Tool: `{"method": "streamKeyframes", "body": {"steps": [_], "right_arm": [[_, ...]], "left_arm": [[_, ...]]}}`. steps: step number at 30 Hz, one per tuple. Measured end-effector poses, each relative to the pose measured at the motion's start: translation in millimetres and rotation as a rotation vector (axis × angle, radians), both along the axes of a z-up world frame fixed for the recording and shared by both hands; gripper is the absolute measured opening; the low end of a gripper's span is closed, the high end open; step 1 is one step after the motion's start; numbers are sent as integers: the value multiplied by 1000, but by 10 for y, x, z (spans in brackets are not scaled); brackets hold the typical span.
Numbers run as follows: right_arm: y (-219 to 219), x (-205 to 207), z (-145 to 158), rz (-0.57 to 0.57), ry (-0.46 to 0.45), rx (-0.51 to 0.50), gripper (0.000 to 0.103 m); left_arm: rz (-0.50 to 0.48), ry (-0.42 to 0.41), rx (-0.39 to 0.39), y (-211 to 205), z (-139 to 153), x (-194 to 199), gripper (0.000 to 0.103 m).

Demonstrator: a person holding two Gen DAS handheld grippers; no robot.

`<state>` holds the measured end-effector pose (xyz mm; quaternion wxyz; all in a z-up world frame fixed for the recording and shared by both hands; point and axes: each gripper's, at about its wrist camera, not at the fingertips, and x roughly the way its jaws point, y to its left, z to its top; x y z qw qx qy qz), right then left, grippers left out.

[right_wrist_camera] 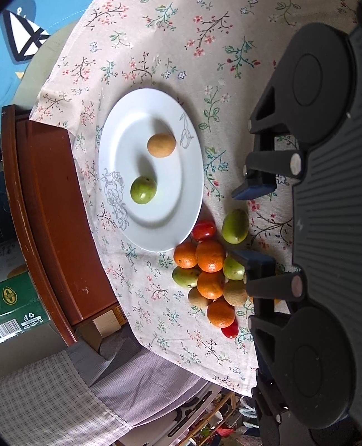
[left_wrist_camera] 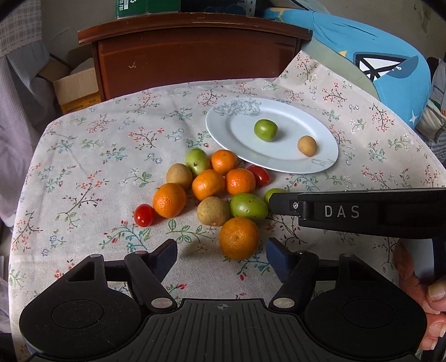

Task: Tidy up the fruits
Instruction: 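Grasp a large orange with the left gripper while the right gripper grasps a green lime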

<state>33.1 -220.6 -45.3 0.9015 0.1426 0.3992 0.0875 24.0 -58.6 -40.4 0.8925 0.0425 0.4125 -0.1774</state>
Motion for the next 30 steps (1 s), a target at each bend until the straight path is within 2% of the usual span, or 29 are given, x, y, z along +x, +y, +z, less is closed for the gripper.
{"method": "streamKeyframes", "body": {"steps": [3, 8, 12, 17, 30], "right_arm": [[5, 13, -17, 0, -2, -3, 38], [-11, 47, -44, -14, -4, 4, 35], [3, 66, -58, -8, -9, 7, 29], [5, 64, -55, -9, -7, 10, 27], [-29, -31, 6, -31, -9, 12, 27]], "left_arm": [[3, -10, -16, 1, 6, 13, 68], [-6, 9, -30, -23, -31, 44, 53], [-17, 3, -20, -57, -65, 41, 49], [-35, -4, -45, -54, -60, 41, 30], [-21, -9, -35, -2, -6, -9, 30]]}}
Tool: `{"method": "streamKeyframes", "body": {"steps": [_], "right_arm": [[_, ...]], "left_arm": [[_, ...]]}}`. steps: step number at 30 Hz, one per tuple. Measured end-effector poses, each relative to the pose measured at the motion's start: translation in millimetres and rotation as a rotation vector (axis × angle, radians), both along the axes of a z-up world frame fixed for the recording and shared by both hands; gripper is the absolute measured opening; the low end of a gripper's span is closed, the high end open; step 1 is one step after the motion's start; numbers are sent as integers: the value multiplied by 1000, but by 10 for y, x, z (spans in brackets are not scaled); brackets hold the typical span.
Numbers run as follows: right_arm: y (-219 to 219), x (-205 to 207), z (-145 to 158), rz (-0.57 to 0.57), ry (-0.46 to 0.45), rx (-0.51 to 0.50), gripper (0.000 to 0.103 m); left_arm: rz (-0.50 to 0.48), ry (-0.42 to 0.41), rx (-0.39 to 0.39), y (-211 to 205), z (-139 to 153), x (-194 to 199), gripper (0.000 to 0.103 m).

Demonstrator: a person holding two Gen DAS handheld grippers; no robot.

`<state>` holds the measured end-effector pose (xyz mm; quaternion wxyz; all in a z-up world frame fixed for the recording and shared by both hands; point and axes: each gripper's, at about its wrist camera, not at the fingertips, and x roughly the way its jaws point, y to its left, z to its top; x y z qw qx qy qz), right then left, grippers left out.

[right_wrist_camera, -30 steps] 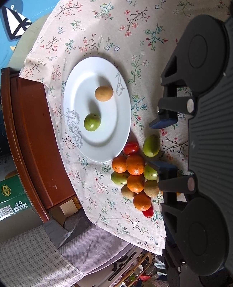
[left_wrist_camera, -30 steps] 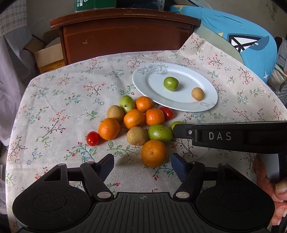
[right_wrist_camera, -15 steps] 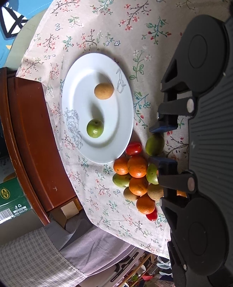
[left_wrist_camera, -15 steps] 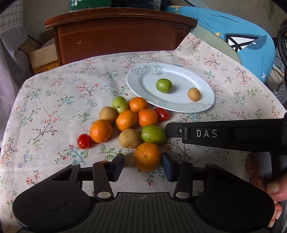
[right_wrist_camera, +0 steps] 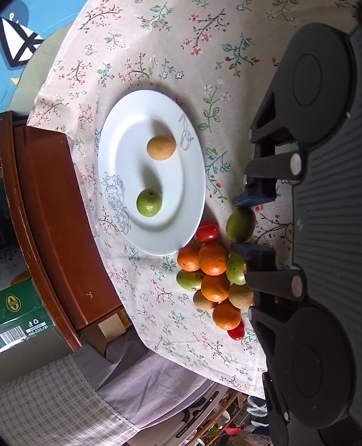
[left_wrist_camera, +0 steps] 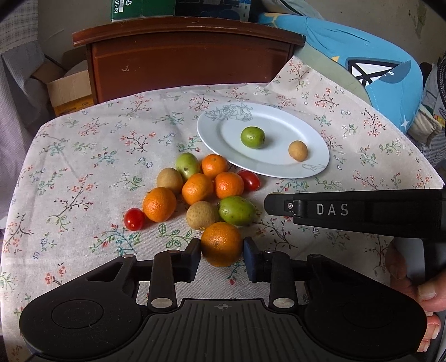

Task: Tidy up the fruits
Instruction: 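Grasp a large orange with the left gripper while the right gripper grasps a green lime, then lift the orange with the left gripper onto the plate while the right gripper places the lime there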

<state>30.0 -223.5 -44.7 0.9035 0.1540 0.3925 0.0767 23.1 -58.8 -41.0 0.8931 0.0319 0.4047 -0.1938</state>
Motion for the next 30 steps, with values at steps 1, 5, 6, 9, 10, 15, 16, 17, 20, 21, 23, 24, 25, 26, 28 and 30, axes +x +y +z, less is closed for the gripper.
{"method": "streamKeyframes", "body": {"steps": [1, 5, 6, 9, 10, 15, 16, 17, 20, 21, 23, 24, 25, 26, 28, 30], "right_arm": [[-6, -14, 4, -2, 0, -1, 27], [-39, -90, 40, -15, -2, -3, 27], [-45, -107, 53, -17, -3, -5, 27], [-56, -154, 78, -23, -7, -11, 27], [-59, -171, 82, -24, -7, -11, 27], [-86, -252, 109, -36, -10, -17, 27], [-91, -267, 119, -39, -12, -15, 27], [-98, -286, 128, -42, -14, -13, 27], [-118, -328, 156, -46, -18, -7, 27], [-121, -338, 165, -46, -19, -7, 27], [-124, -352, 188, -43, -22, -8, 27], [-126, -357, 200, -42, -25, -8, 27], [-132, -360, 213, -42, -27, -7, 27], [-137, -361, 225, -42, -29, -6, 27], [-147, -358, 251, -43, -33, 0, 27], [-161, -353, 285, -43, -39, 5, 27]], "left_arm": [[3, 0, 0, 8, 7, -4, 30], [7, -1, -4, 23, 35, -22, 30], [6, -3, -4, 23, 44, -27, 30], [6, -8, -9, 24, 72, -42, 30], [6, -10, -9, 21, 82, -50, 30], [5, -21, -15, 17, 128, -60, 30], [5, -22, -17, 18, 137, -61, 30], [6, -24, -18, 18, 145, -61, 30], [6, -29, -22, 15, 170, -59, 30], [7, -31, -24, 16, 178, -58, 30], [9, -33, -28, 21, 196, -55, 30], [9, -36, -29, 19, 205, -57, 30], [10, -39, -30, 18, 218, -55, 30], [10, -43, -30, 17, 229, -52, 30], [10, -52, -31, 18, 259, -46, 30], [7, -63, -36, 25, 304, -41, 30]]}}
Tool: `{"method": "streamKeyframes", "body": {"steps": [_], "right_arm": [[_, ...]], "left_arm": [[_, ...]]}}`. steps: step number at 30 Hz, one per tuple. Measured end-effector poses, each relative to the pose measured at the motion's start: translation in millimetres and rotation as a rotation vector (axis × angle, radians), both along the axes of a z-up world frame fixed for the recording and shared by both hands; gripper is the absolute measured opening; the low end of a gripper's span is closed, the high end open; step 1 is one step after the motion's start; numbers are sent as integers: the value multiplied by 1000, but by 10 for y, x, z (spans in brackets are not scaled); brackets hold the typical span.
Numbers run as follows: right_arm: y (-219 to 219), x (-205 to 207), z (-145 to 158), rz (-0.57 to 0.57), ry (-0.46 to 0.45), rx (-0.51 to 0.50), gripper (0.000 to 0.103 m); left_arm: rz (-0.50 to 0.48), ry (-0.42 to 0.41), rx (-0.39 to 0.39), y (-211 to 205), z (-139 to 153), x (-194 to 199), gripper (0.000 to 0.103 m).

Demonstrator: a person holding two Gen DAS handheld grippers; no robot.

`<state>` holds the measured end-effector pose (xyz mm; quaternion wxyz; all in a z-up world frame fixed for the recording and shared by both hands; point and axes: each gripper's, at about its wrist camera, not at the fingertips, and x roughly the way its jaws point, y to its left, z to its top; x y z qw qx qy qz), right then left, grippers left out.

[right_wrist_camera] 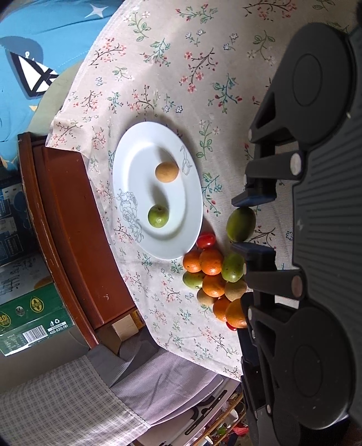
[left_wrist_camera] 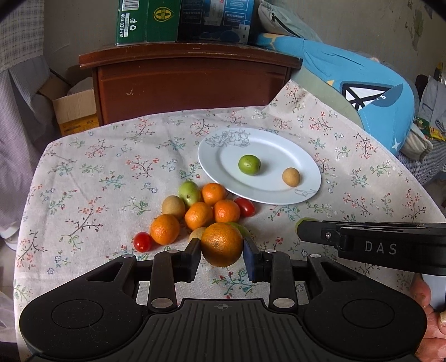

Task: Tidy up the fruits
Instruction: 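Lift the orange with the left gripper onto the plate while the right gripper places the lime there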

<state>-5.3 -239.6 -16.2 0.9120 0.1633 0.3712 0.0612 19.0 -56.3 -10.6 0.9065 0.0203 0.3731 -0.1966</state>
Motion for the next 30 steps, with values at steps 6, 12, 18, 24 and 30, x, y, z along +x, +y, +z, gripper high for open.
{"method": "streamKeyframes", "body": {"steps": [6, 12, 18, 24, 30], "right_arm": [[-82, 33, 172, 15, -42, 12, 27], [-233, 132, 301, 6, -68, 35, 28], [-352, 268, 342, -10, -76, 42, 28], [-416, 453, 361, -15, -86, 32, 28], [-450, 669, 332, -28, -80, 25, 28]], "left_arm": [[7, -24, -40, 54, 165, 82, 30], [2, -23, -56, 74, 241, 259, 30], [-26, -19, -71, 18, 254, 450, 30], [-58, -10, -75, -85, 235, 626, 30], [-78, -4, -63, -198, 182, 846, 30]]}}
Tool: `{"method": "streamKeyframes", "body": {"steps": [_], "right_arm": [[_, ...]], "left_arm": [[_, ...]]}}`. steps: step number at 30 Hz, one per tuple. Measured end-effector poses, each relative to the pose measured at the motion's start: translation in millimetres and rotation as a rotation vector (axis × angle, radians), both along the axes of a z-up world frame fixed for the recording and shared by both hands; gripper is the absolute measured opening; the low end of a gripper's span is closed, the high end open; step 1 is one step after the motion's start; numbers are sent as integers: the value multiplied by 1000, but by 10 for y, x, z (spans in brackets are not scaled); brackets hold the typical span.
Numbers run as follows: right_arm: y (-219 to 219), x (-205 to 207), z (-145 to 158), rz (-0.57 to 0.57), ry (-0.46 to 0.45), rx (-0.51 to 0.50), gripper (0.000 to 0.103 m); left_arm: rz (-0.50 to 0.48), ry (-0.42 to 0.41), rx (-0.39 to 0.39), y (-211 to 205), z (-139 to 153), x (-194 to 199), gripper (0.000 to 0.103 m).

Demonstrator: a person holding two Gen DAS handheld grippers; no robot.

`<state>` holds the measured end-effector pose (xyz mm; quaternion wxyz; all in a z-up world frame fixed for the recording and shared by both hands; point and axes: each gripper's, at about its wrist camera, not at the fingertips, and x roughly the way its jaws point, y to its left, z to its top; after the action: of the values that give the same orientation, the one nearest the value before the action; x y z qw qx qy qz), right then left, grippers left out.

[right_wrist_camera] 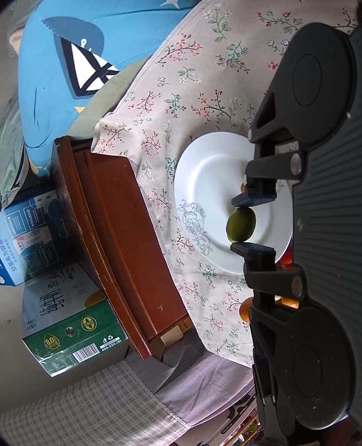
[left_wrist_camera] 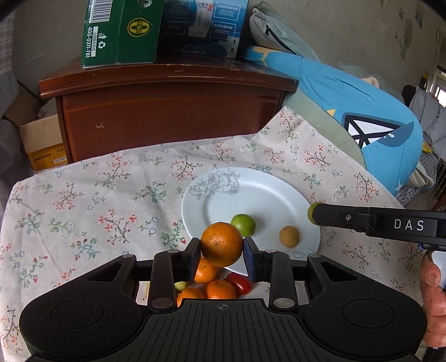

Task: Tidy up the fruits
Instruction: 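Lift the orange with the left gripper onto the plate while the right gripper places the lime there, then open both grippers and pull them back from the plate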

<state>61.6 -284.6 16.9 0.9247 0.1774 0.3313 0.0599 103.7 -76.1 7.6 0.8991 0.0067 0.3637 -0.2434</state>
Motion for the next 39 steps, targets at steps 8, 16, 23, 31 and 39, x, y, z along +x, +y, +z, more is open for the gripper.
{"method": "streamKeyframes", "body": {"steps": [8, 16, 23, 31, 39], "right_arm": [[-27, 283, -120, -8, 35, 16, 28], [-52, 518, -281, -30, 83, 37, 28], [-52, 644, -383, -52, 110, 39, 28], [-88, 683, -429, -88, 124, 52, 31], [-94, 667, -373, -105, 115, 43, 42]], "left_arm": [[-31, 8, 16, -139, -85, 265, 30], [-39, 25, 27, -246, -185, 478, 30], [-28, 29, 68, -337, -249, 596, 30], [-11, 6, 103, -405, -199, 608, 54], [24, -38, 155, -412, -98, 531, 84]]}}
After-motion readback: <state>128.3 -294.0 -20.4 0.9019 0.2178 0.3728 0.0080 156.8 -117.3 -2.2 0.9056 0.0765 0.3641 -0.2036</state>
